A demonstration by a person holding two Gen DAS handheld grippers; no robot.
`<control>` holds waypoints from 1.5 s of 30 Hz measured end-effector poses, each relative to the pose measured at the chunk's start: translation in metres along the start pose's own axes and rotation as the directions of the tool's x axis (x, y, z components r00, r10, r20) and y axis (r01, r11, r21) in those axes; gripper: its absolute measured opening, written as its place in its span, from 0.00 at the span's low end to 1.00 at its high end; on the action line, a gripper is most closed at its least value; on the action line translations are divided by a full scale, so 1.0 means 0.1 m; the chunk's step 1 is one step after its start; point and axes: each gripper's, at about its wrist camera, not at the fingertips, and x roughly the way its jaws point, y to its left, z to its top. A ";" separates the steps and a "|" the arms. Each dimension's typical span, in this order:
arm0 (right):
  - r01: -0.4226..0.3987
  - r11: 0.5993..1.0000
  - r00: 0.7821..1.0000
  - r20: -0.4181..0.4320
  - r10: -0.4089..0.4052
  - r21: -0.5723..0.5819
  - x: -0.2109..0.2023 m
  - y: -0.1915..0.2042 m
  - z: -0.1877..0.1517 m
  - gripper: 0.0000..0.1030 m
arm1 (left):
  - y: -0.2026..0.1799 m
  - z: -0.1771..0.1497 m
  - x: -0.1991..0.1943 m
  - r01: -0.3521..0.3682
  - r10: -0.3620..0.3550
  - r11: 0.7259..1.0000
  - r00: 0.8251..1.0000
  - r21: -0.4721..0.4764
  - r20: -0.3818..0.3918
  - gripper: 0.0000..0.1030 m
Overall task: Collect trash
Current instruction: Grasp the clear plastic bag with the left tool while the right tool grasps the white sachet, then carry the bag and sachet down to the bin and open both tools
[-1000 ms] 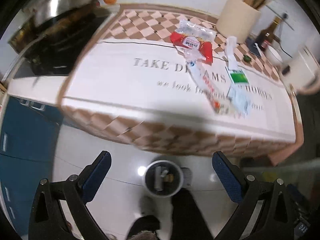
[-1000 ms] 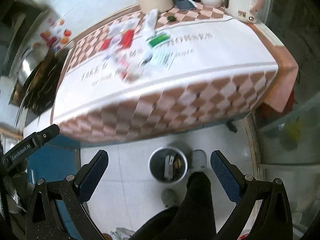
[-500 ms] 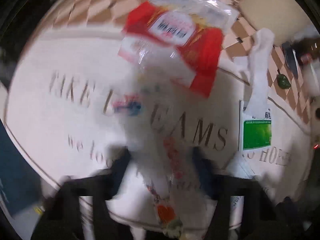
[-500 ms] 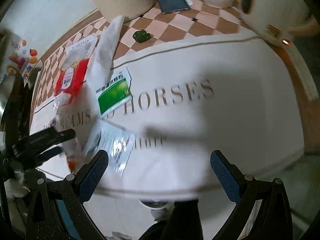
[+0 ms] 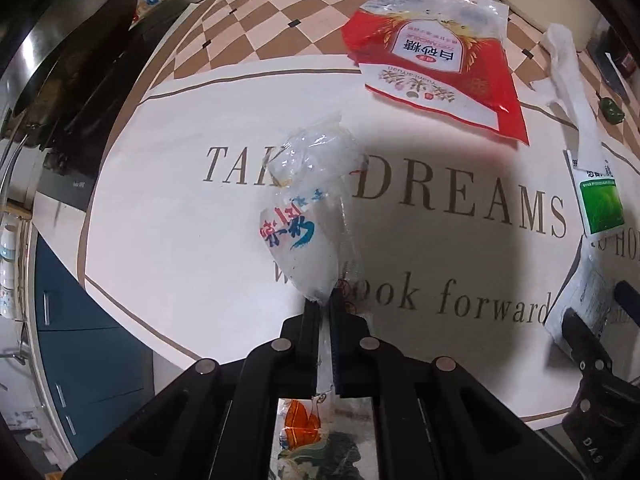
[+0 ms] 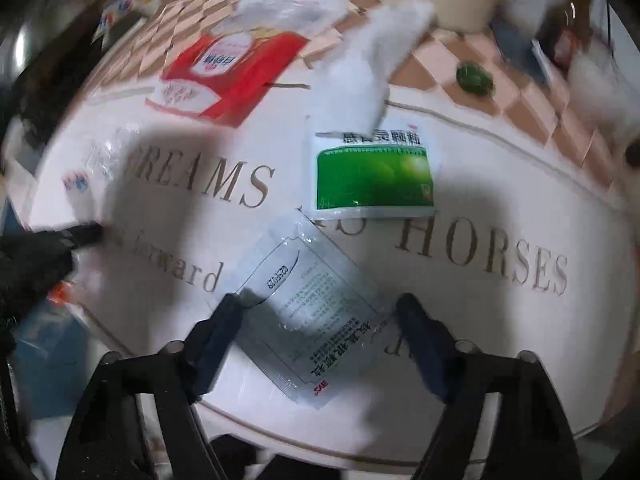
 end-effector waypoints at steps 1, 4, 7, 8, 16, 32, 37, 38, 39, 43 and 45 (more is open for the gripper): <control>0.019 1.000 0.999 0.033 -0.018 -0.025 -0.02 0.07 -0.03 0.67 | -0.01 -0.02 -0.01 0.001 -0.001 1.000 1.000 0.002 0.006 0.02; 0.017 1.000 0.998 0.066 -0.016 -0.018 -0.07 0.12 -0.07 0.23 | 0.05 -0.11 0.01 0.021 -0.021 1.000 1.000 0.003 0.016 0.02; -0.022 1.000 0.998 0.055 0.021 0.004 -0.09 0.20 -0.11 0.00 | 0.12 -0.28 -0.13 0.052 -0.052 0.999 0.998 0.009 0.042 0.01; -0.028 0.999 0.998 0.060 0.027 0.017 -0.11 0.21 -0.14 0.00 | 0.15 -0.36 -0.18 0.061 -0.062 0.998 0.997 0.015 0.053 0.01; -0.205 0.938 0.975 0.147 0.169 0.279 -0.66 0.18 -0.72 0.00 | 0.54 -1.05 -0.62 0.214 -0.223 0.973 0.968 0.087 0.115 0.01; -0.216 0.848 0.974 0.162 0.156 0.484 -0.87 0.60 -1.63 0.70 | 0.83 -1.30 -0.40 0.286 -0.289 0.957 0.949 0.038 0.130 0.01; -0.114 0.847 0.981 0.194 0.013 0.519 -0.60 0.12 -0.79 0.74 | 0.55 -0.40 -0.42 0.269 -0.269 0.963 0.934 0.034 0.233 0.01; -0.090 0.851 0.982 0.186 -0.009 0.517 -0.52 0.07 -0.67 0.74 | 0.52 -0.29 -0.39 0.257 -0.259 0.966 0.936 0.037 0.239 0.01; -0.073 0.854 0.984 0.178 -0.024 0.516 -0.44 0.01 -0.56 0.74 | 0.44 -0.12 -0.34 0.238 -0.242 0.970 0.938 0.046 0.248 0.01; 0.019 0.907 0.981 0.169 -0.099 0.421 -0.13 0.00 -0.30 0.82 | 0.29 0.16 -0.08 0.177 -0.190 0.981 0.956 0.077 0.225 0.01; 0.096 0.931 0.978 0.141 -0.154 0.351 0.02 0.12 -0.25 0.86 | 0.24 0.24 0.08 0.159 -0.173 0.984 0.963 0.080 0.205 0.01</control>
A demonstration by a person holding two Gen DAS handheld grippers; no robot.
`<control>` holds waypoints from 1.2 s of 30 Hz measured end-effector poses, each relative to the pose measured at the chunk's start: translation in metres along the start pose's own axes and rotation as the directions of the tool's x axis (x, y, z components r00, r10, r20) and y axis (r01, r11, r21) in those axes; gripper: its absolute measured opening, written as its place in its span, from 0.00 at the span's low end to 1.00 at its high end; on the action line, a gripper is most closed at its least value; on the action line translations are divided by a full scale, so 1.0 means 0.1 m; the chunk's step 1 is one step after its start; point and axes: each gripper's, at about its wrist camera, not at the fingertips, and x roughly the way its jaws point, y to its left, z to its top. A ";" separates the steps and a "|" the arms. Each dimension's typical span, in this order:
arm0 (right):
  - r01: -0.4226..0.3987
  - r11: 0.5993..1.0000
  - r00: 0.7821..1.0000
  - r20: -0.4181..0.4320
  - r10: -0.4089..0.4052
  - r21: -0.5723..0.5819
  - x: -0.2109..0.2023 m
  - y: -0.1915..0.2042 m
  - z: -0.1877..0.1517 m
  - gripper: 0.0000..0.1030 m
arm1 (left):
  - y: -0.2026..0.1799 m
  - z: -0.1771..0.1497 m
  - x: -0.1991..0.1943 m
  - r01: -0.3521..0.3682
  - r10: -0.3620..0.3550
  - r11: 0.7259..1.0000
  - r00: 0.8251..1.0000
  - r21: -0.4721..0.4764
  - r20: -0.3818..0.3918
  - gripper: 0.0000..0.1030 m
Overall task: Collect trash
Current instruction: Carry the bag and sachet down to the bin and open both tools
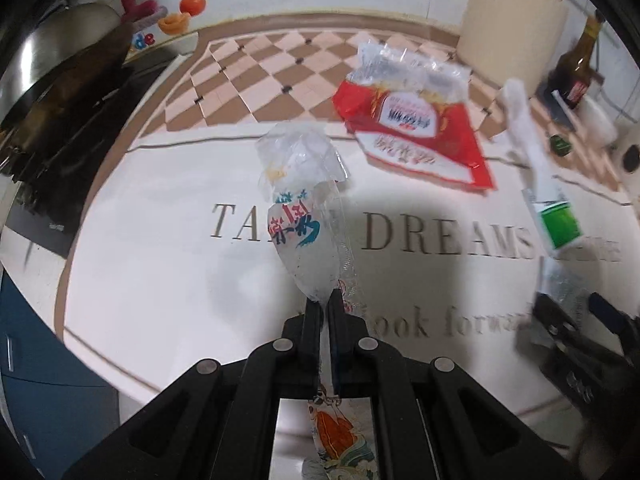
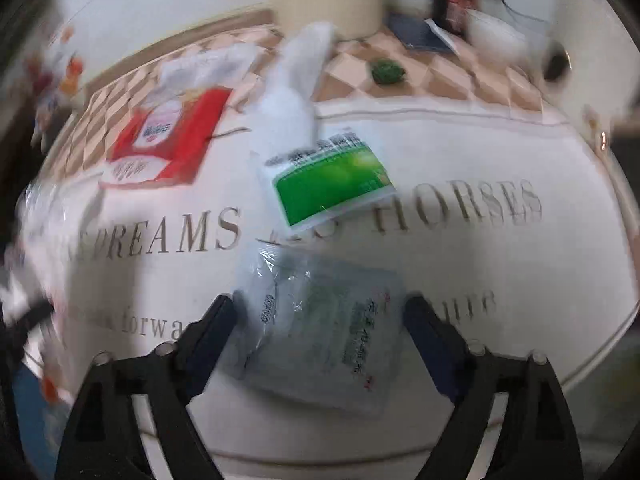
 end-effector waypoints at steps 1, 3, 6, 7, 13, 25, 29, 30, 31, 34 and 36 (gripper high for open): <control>0.025 0.999 0.999 0.023 -0.025 -0.026 0.02 0.05 -0.03 0.85 | 0.03 -0.01 0.03 -0.003 0.003 1.000 1.000 -0.002 -0.009 0.01; 0.020 1.000 0.999 0.051 -0.019 -0.014 0.05 0.03 -0.08 0.80 | 0.03 -0.04 0.06 -0.010 0.010 1.000 1.000 0.003 0.000 0.01; 0.025 1.000 0.994 0.105 -0.023 -0.016 0.00 0.00 -0.13 0.19 | -0.01 -0.09 0.03 -0.026 0.026 0.999 1.000 0.025 0.012 0.01; 0.030 0.999 0.994 0.109 -0.028 -0.015 0.00 -0.02 -0.14 0.14 | -0.01 -0.10 0.03 -0.023 0.022 0.999 1.000 0.025 0.012 0.01; -0.153 0.985 0.980 0.136 0.142 0.077 -0.26 -0.32 -0.31 0.01 | 0.04 -0.41 -0.34 0.040 -0.041 0.999 0.999 0.018 0.036 0.01; -0.358 0.908 0.925 -0.048 0.376 0.218 -0.61 -0.46 -2.08 0.01 | 0.37 -2.14 -0.14 0.216 -0.235 0.971 0.934 -0.100 -0.269 0.01; -0.274 0.931 0.927 -0.191 0.323 0.241 0.14 -0.46 -2.81 0.01 | 0.30 -2.76 0.89 0.259 -0.324 0.945 0.834 -0.202 -0.446 0.01; -0.254 0.934 0.925 -0.219 0.311 0.252 0.35 -0.46 -2.96 0.01 | 0.28 -2.87 1.13 0.268 -0.341 0.939 0.814 -0.217 -0.470 0.02; -0.236 0.933 0.920 -0.247 0.305 0.272 0.59 -0.47 -3.12 0.01 | 0.24 -3.02 1.44 0.265 -0.345 0.937 0.794 -0.227 -0.500 0.02; -0.186 0.937 0.909 -0.310 0.279 0.297 1.31 -0.45 -3.54 0.01 | 0.11 -3.34 2.20 0.264 -0.336 0.942 0.755 -0.207 -0.563 0.02; -0.163 0.940 0.902 -0.341 0.265 0.299 1.80 -0.39 -3.81 0.01 | 0.04 -3.54 2.73 0.263 -0.328 0.945 0.730 -0.197 -0.599 0.02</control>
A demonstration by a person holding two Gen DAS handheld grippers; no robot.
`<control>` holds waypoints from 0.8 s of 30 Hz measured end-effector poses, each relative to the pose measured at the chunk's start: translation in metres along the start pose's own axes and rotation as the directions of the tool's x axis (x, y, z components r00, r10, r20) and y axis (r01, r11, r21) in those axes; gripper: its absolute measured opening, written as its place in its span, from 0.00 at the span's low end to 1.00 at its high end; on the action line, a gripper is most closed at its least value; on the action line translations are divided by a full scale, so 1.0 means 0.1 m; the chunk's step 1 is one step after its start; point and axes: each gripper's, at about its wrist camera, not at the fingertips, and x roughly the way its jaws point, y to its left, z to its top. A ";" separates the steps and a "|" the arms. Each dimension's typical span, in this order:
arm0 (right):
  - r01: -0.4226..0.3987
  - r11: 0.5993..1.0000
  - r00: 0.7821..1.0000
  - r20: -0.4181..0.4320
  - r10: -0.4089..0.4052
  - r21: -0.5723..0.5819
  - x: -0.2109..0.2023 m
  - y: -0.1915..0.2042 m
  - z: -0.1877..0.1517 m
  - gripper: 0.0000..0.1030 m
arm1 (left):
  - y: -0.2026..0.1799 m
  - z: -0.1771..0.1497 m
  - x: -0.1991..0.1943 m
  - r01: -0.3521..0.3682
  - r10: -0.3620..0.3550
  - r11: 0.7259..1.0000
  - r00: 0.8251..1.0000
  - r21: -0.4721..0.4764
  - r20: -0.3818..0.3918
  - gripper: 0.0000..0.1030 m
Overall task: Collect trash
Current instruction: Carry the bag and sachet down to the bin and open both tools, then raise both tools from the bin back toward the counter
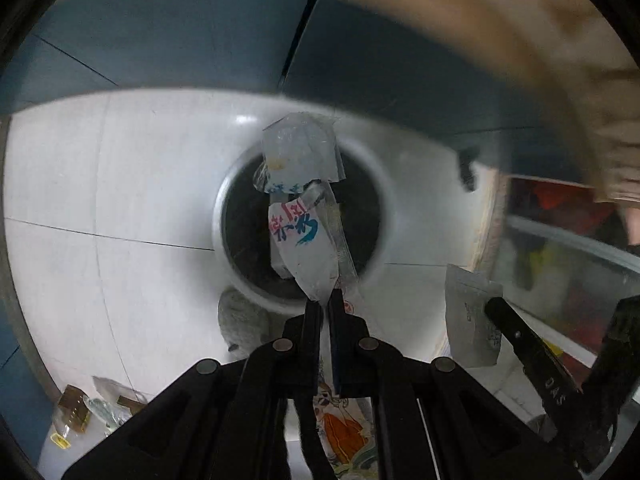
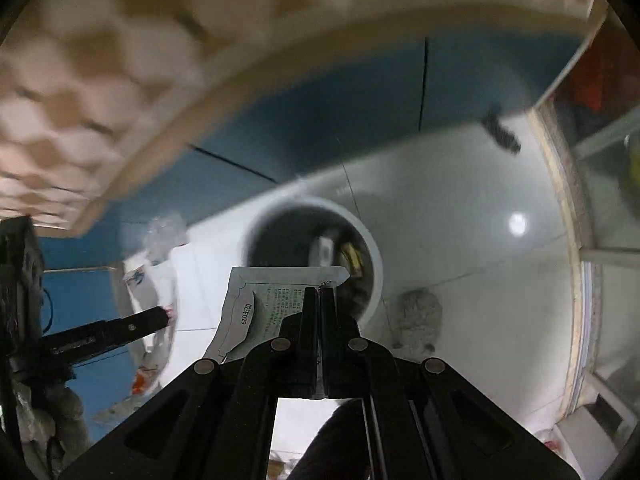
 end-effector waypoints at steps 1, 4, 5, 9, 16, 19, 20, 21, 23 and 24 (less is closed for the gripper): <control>0.014 1.000 1.000 -0.008 -0.014 -0.002 0.26 -0.04 -0.02 0.01 | 0.04 0.07 0.20 0.000 0.000 1.000 1.000 -0.002 -0.021 0.02; 0.041 0.999 0.998 -0.036 -0.042 -0.004 0.89 -0.14 -0.08 0.01 | 0.17 0.25 0.75 -0.005 0.005 1.000 0.997 -0.003 -0.076 0.02; 0.047 0.999 0.998 -0.046 -0.047 -0.004 1.09 -0.18 -0.10 0.01 | 0.19 0.30 0.88 -0.014 0.014 1.000 0.996 0.002 -0.088 0.03; 0.065 0.998 0.995 -0.077 -0.066 -0.024 1.60 -0.24 -0.12 0.01 | 0.25 0.33 1.14 -0.005 0.005 1.000 0.995 -0.005 -0.101 0.06; 0.073 0.997 0.988 -0.138 -0.073 -0.007 1.84 -0.32 -0.12 0.08 | 0.36 0.24 1.00 -0.044 0.044 0.999 0.999 -0.011 -0.026 0.92; 0.071 0.997 0.988 -0.141 -0.070 0.008 1.83 -0.39 -0.08 0.23 | 0.38 0.20 0.87 -0.064 0.064 0.998 0.998 -0.017 0.001 0.92; 0.077 0.997 0.987 -0.139 -0.076 0.008 1.81 -0.38 -0.07 0.33 | 0.37 0.19 0.84 -0.075 0.075 0.997 0.997 -0.014 0.012 0.93; 0.071 0.997 0.988 -0.136 -0.068 0.011 1.77 -0.36 -0.06 0.42 | 0.36 0.17 0.80 -0.093 0.093 0.996 0.995 -0.006 0.023 0.95; 0.055 0.998 0.990 -0.130 -0.053 0.013 1.71 -0.36 -0.04 0.48 | 0.34 0.14 0.70 -0.133 0.132 0.991 0.989 0.012 0.060 0.96; 0.048 0.999 0.991 -0.126 -0.046 0.010 1.67 -0.35 -0.03 0.49 | 0.33 0.10 0.65 -0.158 0.156 0.987 0.984 0.018 0.086 0.96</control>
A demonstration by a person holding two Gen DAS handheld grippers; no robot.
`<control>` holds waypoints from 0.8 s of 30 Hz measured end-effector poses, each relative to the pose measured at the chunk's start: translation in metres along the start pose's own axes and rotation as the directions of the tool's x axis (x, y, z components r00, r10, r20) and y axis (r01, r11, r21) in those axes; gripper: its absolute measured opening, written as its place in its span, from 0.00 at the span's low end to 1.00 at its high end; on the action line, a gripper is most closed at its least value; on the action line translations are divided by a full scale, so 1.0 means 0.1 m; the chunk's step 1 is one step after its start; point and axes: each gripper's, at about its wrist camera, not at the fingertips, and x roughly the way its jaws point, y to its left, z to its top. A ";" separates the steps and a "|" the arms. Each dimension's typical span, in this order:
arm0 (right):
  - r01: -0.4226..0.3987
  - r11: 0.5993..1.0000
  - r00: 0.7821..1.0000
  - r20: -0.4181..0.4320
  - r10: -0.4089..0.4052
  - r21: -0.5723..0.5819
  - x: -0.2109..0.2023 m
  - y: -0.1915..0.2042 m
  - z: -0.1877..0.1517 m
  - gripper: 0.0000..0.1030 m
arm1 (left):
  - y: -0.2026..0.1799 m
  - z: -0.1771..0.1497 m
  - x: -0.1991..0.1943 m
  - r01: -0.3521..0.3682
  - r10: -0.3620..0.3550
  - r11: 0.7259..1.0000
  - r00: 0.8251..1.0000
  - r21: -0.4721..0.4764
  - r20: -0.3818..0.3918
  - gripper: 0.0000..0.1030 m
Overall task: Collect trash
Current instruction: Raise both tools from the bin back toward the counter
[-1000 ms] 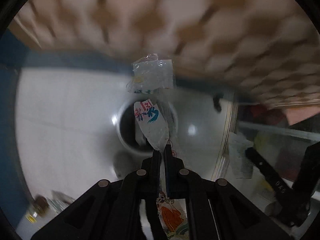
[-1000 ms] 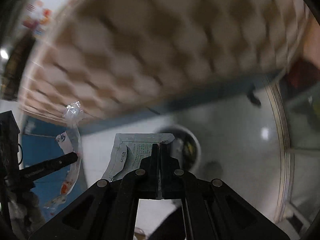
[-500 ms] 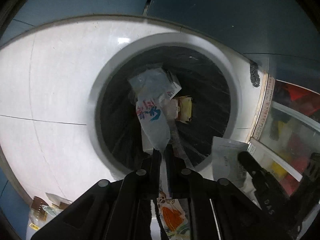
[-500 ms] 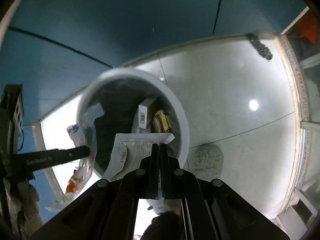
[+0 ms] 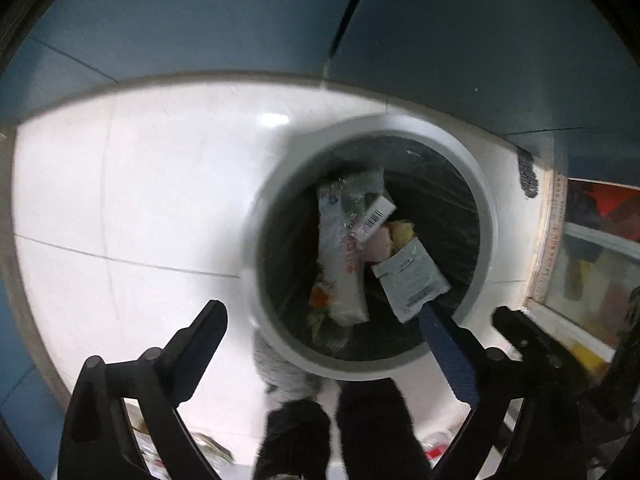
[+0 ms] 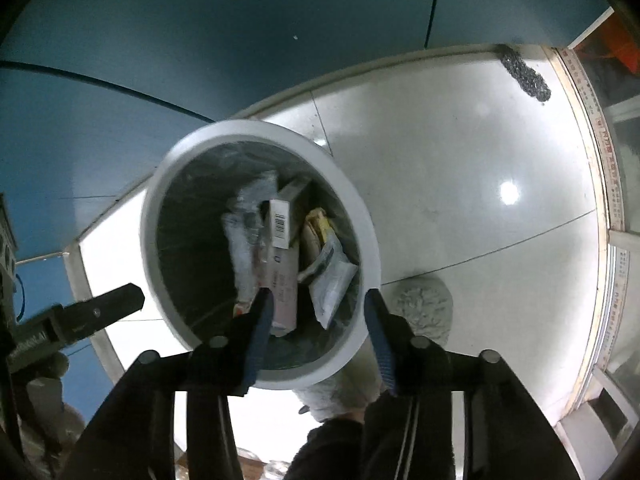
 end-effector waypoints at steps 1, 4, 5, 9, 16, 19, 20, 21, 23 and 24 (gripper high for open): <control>0.000 1.000 1.000 0.003 0.000 -0.011 -0.05 0.02 -0.01 0.51 | 0.00 -0.04 -0.07 -0.035 0.034 0.999 0.999 0.012 0.035 0.96; 0.048 0.997 0.998 0.031 -0.046 -0.066 -0.21 0.13 -0.06 0.88 | 0.01 -0.19 -0.34 -0.123 0.115 0.991 0.984 0.050 0.133 0.96; 0.059 0.995 0.998 0.041 -0.056 -0.082 -0.26 0.15 -0.08 1.00 | 0.00 -0.24 -0.42 -0.131 0.122 0.990 0.982 0.056 0.143 0.96; 0.119 0.984 0.991 0.074 -0.110 -0.132 -0.61 0.28 -0.24 1.00 | -0.02 -0.46 -0.83 -0.144 0.132 0.988 0.976 0.059 0.171 0.96; 0.177 0.967 0.980 0.124 -0.156 -0.181 -1.55 0.50 -0.51 1.00 | -0.21 -0.83 -1.89 -0.137 0.120 0.989 0.966 0.061 0.230 0.96; 0.183 0.964 0.976 0.156 -0.154 -0.191 -2.20 0.60 -0.63 1.00 | -0.27 -1.00 -2.46 -0.131 0.111 0.990 0.958 0.061 0.265 0.96; 0.185 0.963 0.974 0.166 -0.153 -0.194 -2.37 0.65 -0.67 1.00 | -0.29 -1.06 -2.64 -0.126 0.105 0.990 0.956 0.059 0.275 0.96; 0.181 0.963 0.973 0.178 -0.146 -0.200 -2.58 0.70 -0.71 1.00 | -0.31 -1.13 -2.83 -0.119 0.098 0.991 0.955 0.058 0.280 0.96; 0.193 0.958 0.967 0.208 -0.149 -0.214 -3.04 0.79 -0.80 1.00 | -0.33 -1.23 -3.13 -0.102 0.081 0.993 0.955 0.058 0.286 0.96; 0.194 0.955 0.965 0.221 -0.145 -0.224 -3.28 0.85 -0.86 1.00 | -0.35 -1.29 -3.25 -0.101 0.080 0.993 0.954 0.060 0.289 0.96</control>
